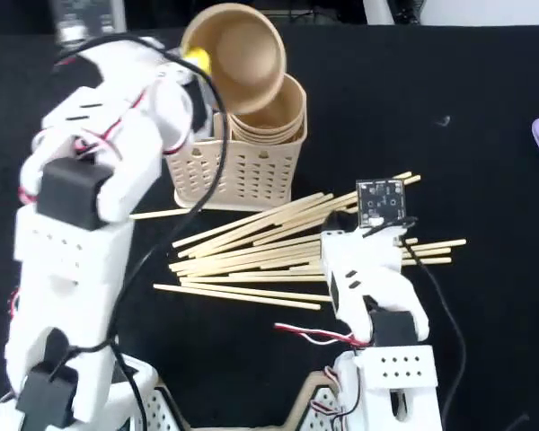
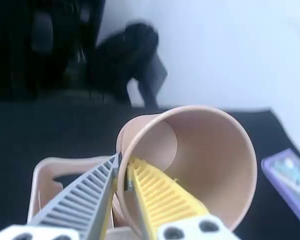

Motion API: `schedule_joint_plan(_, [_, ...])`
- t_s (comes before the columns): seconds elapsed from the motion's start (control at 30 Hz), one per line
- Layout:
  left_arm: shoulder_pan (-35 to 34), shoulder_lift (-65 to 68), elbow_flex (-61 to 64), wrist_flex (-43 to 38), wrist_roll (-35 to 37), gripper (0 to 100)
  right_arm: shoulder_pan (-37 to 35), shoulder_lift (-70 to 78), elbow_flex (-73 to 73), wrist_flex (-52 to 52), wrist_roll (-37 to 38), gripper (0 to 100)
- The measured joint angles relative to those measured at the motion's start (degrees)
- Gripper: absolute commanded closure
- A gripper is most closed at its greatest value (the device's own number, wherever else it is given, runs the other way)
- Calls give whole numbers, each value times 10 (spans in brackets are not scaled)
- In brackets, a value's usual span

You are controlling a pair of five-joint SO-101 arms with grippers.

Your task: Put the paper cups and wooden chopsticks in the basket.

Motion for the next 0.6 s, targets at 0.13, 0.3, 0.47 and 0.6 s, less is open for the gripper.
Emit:
schedule_joint_plan(0.13, [24,47,-40,48,2,971,0,0,0,-2,0,987])
schedule_joint_plan(0.3, [31,110,-125,113,2,971,0,0,0,-2,0,987])
schedule_joint_plan(0.47, [31,189,-188,156,-22,971,0,0,0,-2,0,987])
schedule_joint_plan(0.6, [30,239,-230,179,-52,967,0,0,0,-2,0,987])
